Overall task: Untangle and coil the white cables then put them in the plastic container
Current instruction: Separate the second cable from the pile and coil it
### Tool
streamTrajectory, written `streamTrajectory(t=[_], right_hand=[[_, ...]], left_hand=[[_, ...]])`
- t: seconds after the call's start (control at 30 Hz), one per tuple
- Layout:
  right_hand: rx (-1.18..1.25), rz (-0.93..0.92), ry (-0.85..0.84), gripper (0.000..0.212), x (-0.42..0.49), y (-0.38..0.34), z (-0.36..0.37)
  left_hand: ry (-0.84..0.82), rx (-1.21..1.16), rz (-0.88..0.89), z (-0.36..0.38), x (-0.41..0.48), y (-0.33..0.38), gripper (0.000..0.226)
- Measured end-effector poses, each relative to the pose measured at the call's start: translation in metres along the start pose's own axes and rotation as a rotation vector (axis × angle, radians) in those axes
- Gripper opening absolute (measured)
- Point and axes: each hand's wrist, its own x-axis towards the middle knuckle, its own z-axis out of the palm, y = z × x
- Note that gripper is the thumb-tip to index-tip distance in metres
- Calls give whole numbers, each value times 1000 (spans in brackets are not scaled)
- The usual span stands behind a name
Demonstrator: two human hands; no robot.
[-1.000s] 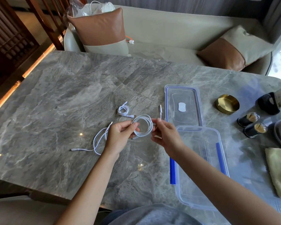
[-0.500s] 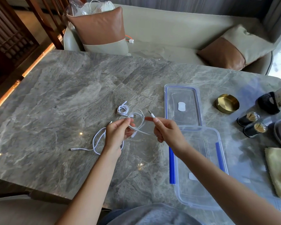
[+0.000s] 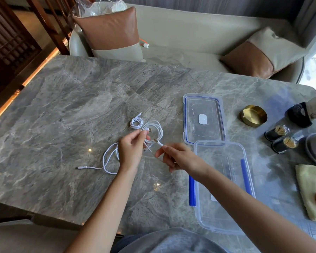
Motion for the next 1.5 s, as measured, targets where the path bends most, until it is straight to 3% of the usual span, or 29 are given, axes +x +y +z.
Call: streamTrajectory(t=[0.17,0.27,0.5,0.6,0.73,0.83,0.9,1.0,1.33,1.43,1.5], right_hand=[[195,34,45,19,1,1,1],[363,61,97,12,1,7,6],[723,24,286,20,4,10,16],[772,75,242,15,7,8,15],[794,221,-66,17,5,10,5],[751,166,-161,21,4,18,0],[780,124,-175,18,5,19,-1],[873,153,-113,28,5,21,-6],[906,123,390,16,18,30,-23],[924,104,404,7,16,34,-30],[932,94,384,13,16,35,-30]], left_hand=[[-77,287,306,-9,-3,8,21],[-108,364,392,-14,-5,9,19],[-110,476,473,-12,-15,7,30],[-225,357,383,-11,-15,8,20],[-379,216,208,-16,-13,11,24],[-435,140,105,-18,-16,10,25],[-382,70,46,-18,-17,9,24],[-324,-8,-40,-19,-15,8,24],[-306,-94,-204,-22,-13,12,22],[-289,-124,-233,-26,-13,13,22],[-279,-143,-245,-27,-12,12,22]])
